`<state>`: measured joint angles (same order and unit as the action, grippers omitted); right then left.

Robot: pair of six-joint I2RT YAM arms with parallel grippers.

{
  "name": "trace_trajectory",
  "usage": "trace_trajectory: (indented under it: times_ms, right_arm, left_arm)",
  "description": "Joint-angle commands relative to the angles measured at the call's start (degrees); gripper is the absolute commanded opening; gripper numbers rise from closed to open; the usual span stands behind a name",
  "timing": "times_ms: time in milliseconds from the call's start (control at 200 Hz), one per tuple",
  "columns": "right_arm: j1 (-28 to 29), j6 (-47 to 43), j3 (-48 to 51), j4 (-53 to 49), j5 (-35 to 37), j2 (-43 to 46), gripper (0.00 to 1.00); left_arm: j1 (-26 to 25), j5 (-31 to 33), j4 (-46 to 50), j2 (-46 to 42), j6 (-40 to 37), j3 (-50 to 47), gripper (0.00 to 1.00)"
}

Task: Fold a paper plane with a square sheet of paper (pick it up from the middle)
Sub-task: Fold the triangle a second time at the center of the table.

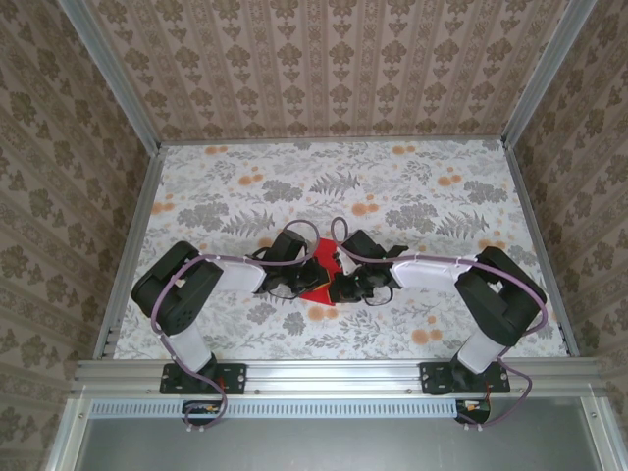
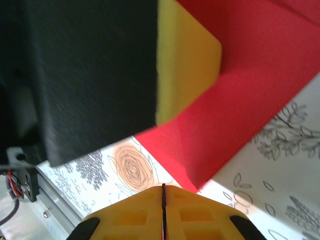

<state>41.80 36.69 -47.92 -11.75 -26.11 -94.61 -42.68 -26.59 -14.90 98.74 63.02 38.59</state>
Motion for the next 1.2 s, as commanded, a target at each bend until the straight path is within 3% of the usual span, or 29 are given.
trace_trajectory:
  times_ms: [0,315,475,850,1195]
  right_arm:
    - [0.36,1.55,-1.19,1.02,0.94,-2.1,0.09]
    - [0.35,0.6,1.84,-1.43,4.05,-5.21,0.08]
    - [0.38,0.08,3.41,-3.52,4.59,-6.14,0.08]
    - [0.32,-0.96,4.4,-7.54,4.6,-7.61,0.08]
    - [0.38,-1.23,4.24,-8.65,5.0,-7.39,0.08]
  left_arm:
    - [0.14,3.3,6.81,2.65,0.34,-2.47,0.07]
    - [0.57,1.82,6.32,2.21,-2.07,-1.39,0.08]
    - [1.78,0.66,6.52,1.64,-7.26,-0.66,0.08]
    - [7.36,-0.26,6.09,1.94,-15.43,-1.4,0.09]
    - [12.58,0.88,12.03,4.08,-20.46,2.56,0.07]
